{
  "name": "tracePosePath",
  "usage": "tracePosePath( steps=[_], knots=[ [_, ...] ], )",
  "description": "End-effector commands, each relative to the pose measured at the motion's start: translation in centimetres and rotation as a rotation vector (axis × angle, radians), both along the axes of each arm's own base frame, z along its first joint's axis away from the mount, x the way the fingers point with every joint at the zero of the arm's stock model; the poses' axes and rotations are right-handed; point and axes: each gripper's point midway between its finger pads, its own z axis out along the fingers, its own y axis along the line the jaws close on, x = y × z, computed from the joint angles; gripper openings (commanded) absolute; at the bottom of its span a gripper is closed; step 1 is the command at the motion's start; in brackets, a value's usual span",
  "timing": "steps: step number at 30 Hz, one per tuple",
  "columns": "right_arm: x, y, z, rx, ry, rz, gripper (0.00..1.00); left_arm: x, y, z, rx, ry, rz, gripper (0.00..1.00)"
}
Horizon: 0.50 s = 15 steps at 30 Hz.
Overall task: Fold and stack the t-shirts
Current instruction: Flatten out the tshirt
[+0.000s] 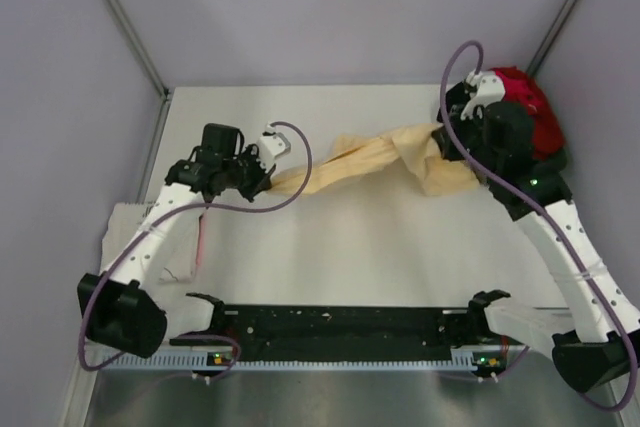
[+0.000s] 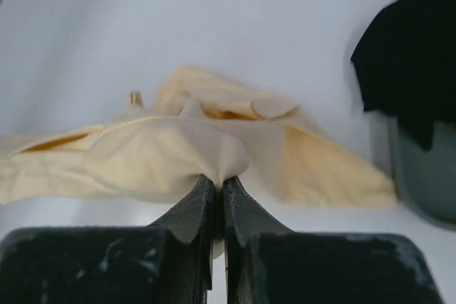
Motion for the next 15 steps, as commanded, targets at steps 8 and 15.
tracePosePath(
  steps=[8,15],
  knots=[
    [5.6,1.5,13.9,-0.103,-0.294,0.154,0.00,-8.5,0.9,7.4,-0.085,0.060,-0.104,0.00],
    [7.1,9.9,27.8,0.176,-0.530,0.436,0.00,-3.1,7.3,27.3,-0.110,-0.494,0.310,0.00]
  ],
)
